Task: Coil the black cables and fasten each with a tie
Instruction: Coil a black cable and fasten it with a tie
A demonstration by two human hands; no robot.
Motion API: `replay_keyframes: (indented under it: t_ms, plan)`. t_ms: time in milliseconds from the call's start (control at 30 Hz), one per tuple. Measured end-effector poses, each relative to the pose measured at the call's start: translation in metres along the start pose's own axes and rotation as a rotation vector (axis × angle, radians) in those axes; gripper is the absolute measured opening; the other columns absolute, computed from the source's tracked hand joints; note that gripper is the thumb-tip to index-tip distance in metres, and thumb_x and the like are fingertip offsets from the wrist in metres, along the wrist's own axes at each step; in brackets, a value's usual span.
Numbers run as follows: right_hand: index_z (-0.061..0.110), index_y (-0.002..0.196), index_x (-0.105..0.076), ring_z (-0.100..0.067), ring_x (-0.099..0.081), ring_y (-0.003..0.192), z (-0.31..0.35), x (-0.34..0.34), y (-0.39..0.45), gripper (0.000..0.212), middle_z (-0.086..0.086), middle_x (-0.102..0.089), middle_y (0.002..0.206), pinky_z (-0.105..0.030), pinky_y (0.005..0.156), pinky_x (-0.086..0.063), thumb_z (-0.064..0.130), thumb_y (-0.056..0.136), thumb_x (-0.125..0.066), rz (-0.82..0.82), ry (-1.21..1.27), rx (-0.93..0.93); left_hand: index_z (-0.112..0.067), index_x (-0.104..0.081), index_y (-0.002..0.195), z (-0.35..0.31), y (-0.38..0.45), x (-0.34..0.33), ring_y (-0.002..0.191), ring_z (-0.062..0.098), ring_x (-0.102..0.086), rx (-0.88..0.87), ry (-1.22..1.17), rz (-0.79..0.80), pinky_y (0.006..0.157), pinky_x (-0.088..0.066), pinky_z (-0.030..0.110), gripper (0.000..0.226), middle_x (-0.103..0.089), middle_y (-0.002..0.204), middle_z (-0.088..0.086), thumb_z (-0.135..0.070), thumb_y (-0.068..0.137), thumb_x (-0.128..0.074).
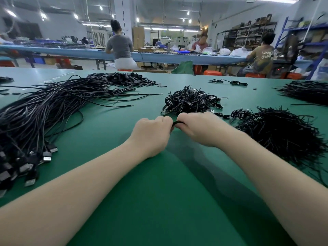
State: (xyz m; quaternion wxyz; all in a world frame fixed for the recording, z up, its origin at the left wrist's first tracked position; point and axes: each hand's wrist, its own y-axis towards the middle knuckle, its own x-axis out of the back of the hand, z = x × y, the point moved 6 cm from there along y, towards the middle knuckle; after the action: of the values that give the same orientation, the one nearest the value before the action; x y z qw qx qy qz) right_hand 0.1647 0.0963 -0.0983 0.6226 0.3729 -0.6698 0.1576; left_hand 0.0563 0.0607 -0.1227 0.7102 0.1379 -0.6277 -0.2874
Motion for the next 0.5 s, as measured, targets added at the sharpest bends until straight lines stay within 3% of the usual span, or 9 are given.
replay_keyframes:
  t_ms: [100, 167, 267, 367, 500]
  plan:
    - [0.027, 0.129, -0.047, -0.019, -0.057, 0.091, -0.035, 0.027, 0.002, 0.055, 0.007, -0.054, 0.099, -0.035, 0.081, -0.05, 0.061, 0.086, -0.054, 0.106, 0.25, -0.194, -0.018, -0.033, 0.082, 0.023, -0.003, -0.016, 0.07, 0.032, -0.051, 0.239, -0.289, 0.073, 0.06, -0.027, 0.035, 0.027, -0.055, 0.083, -0.001, -0.036, 0.102, -0.029]
    - [0.022, 0.132, -0.047, -0.018, -0.053, 0.092, -0.063, 0.048, -0.002, 0.071, 0.006, -0.052, 0.1, -0.029, 0.081, -0.044, 0.063, 0.077, -0.064, 0.149, 0.275, -0.336, -0.019, -0.033, 0.076, 0.035, -0.004, -0.022, 0.067, 0.027, -0.049, 0.364, -0.453, 0.109, 0.059, -0.028, 0.035, 0.032, -0.05, 0.073, -0.004, -0.038, 0.101, -0.027]
    - [0.018, 0.108, -0.063, -0.012, -0.058, 0.085, -0.085, 0.054, -0.017, 0.051, 0.007, -0.064, 0.099, -0.026, 0.078, -0.043, 0.059, 0.077, -0.066, 0.358, 0.036, -0.373, -0.021, -0.031, 0.072, 0.035, -0.003, -0.022, 0.06, 0.016, -0.045, 0.37, -0.454, 0.087, 0.052, -0.023, 0.033, 0.035, -0.047, 0.07, -0.004, -0.039, 0.102, -0.027]
    - [0.024, 0.094, -0.068, -0.001, -0.061, 0.081, -0.081, 0.03, -0.039, 0.04, 0.011, -0.07, 0.09, -0.025, 0.082, -0.049, 0.059, 0.075, -0.069, 0.591, 0.009, -0.344, -0.021, -0.029, 0.071, 0.03, -0.002, -0.023, 0.058, 0.013, -0.043, 0.329, -0.418, 0.086, 0.05, -0.021, 0.032, 0.035, -0.046, 0.069, -0.005, -0.038, 0.102, -0.027]
    - [0.033, 0.081, -0.069, 0.002, -0.06, 0.077, -0.078, 0.008, -0.057, 0.027, 0.019, -0.067, 0.078, -0.023, 0.078, -0.048, 0.057, 0.07, -0.075, 0.678, 0.052, -0.339, -0.021, -0.028, 0.071, 0.03, -0.004, -0.022, 0.06, 0.019, -0.045, 0.341, -0.416, 0.098, 0.054, -0.025, 0.034, 0.036, -0.047, 0.07, -0.004, -0.039, 0.102, -0.026]
